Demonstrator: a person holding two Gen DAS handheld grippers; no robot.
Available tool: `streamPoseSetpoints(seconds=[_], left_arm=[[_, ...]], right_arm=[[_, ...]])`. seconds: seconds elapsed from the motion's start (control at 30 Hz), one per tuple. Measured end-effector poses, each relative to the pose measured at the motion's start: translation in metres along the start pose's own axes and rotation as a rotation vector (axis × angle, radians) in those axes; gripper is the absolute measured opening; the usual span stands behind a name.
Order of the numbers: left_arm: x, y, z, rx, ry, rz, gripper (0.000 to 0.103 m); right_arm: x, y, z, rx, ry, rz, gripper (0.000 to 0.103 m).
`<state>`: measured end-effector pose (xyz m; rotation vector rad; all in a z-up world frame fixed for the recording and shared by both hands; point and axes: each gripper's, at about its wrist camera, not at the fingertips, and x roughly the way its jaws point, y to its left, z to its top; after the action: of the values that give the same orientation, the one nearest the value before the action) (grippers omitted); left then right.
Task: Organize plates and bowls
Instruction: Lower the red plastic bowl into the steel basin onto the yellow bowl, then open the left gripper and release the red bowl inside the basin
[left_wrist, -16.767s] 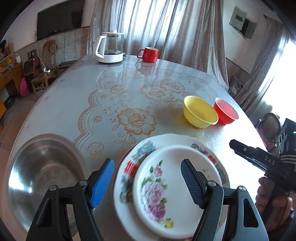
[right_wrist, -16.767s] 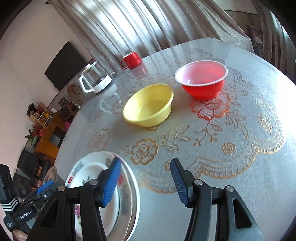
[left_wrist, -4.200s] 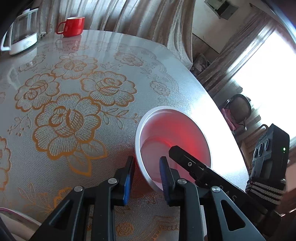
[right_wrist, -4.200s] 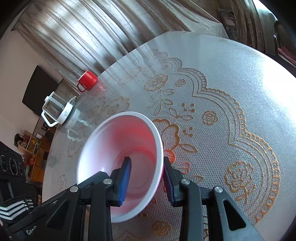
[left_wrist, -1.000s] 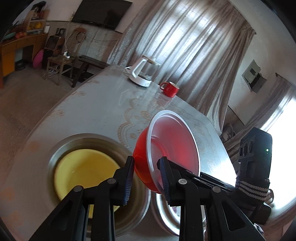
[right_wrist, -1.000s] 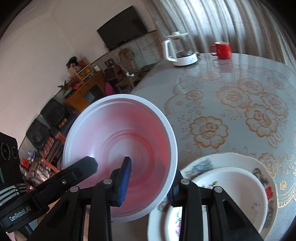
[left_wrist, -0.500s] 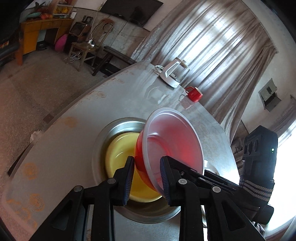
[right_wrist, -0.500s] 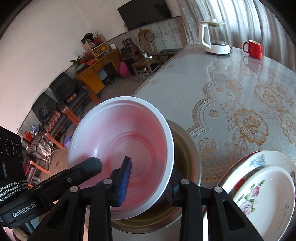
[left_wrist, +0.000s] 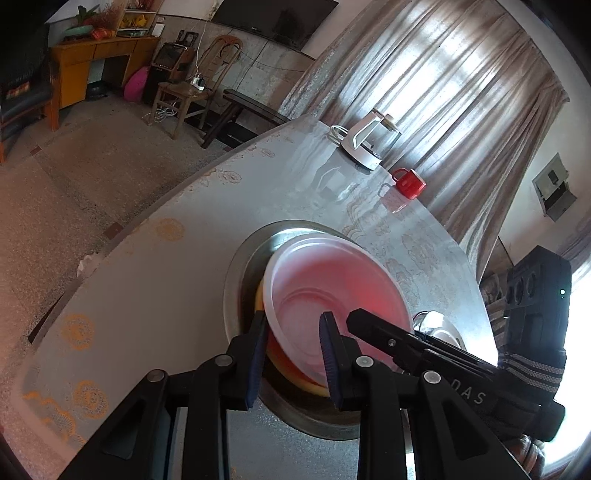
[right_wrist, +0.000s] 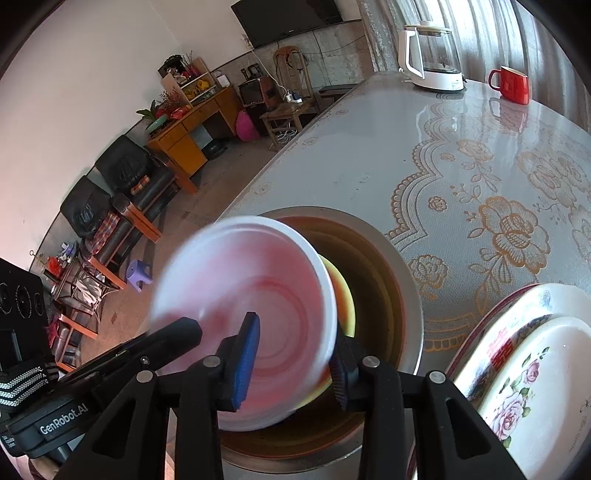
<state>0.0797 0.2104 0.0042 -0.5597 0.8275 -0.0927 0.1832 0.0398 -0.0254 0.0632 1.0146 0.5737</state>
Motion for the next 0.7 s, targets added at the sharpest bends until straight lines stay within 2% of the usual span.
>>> streamPoseSetpoints(seconds=[0.7], left_arm=[[0.007,-0.014,-0.005,0.112,-0.024,0.097,0.029]], right_arm=[[-0.006,0.002,-0.011,-0.038,-0.046,-0.052,0.036]])
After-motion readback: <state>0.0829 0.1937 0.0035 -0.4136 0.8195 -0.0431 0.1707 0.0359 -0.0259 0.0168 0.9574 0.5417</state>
